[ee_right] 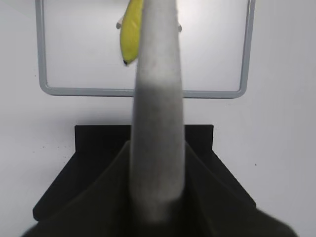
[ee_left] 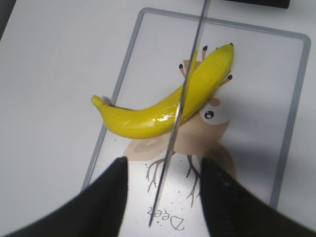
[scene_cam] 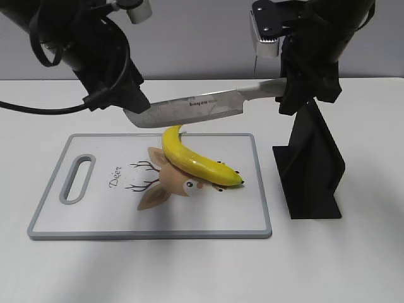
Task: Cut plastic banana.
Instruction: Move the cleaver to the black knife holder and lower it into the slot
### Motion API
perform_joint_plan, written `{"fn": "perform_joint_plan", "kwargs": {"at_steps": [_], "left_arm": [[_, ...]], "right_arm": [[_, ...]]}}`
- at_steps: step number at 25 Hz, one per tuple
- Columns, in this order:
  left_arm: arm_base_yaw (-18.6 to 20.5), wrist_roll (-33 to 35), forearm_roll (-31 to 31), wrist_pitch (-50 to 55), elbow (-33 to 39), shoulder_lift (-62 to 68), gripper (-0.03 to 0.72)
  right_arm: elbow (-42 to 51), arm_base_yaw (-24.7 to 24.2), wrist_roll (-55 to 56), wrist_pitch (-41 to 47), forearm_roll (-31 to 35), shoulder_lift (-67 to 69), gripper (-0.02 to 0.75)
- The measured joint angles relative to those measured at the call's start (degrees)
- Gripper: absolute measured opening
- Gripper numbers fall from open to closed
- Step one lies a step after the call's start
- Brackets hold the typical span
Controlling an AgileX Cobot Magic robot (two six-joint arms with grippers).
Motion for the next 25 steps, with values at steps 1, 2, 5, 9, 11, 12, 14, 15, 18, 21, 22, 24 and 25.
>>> {"fn": "perform_joint_plan", "kwargs": {"at_steps": [1,2,5,9,11,12,14,15,18,21,22,24,25], "left_arm": [[0.0,0.0,-0.03,0.12,0.0,-0.12,0.566],[0.0,-0.12,-0.07,0.18,0.0,-0.31,0.617],[0.0,-1.77,-0.14,0.13,0.0,-1.27,0.641],[0.21,-6.34,0.72,-2.22,0.0,-3.81,0.641],[0.59,-10.17,1.63,-3.9,0.0,-5.11,0.641],[0.76,-13.04,2.36,-4.59,0.0,-6.15,0.639],[0.95,-17.86,4.93,-5.28,0.0,-7.74,0.638],[0.95,-20.22,6.38,-5.39,0.0,-8.43,0.636],[0.95,-28.94,13.21,-5.34,0.0,-10.65,0.625],[0.95,-35.38,19.26,-3.84,0.0,-12.83,0.609],[0.95,-36.85,20.59,-3.3,0.0,-13.57,0.603],[0.95,-40.05,23.14,-1.91,0.0,-14.75,0.593],[0.95,-41.42,24.61,-0.73,0.0,-15.22,0.591]], "right_arm": [[0.0,0.0,0.16,0.0,-0.31,0.0,0.181],[0.0,0.19,0.16,0.0,-0.5,0.0,0.181],[0.0,0.81,1.84,0.0,-0.54,-0.13,0.181],[0.0,0.94,4.94,0.0,-0.9,-1.7,0.181],[0.07,0.94,6.72,0.06,-1.43,-3.25,0.181],[0.26,0.94,8.16,0.06,-1.77,-4.07,0.181],[0.9,0.94,10.85,0.13,-2.44,-5.63,0.181],[1.23,0.94,12.41,0.13,-2.69,-6.44,0.181],[1.47,0.94,20.62,0.41,-3.66,-8.65,0.181],[2.11,0.94,30.82,0.46,-6.17,-10.86,0.181],[2.62,0.94,33.07,0.46,-6.83,-11.74,0.181],[4.55,0.94,36.77,0.46,-7.13,-13.6,0.181],[5.61,0.94,38.84,0.46,-7.13,-14.81,0.181]]}}
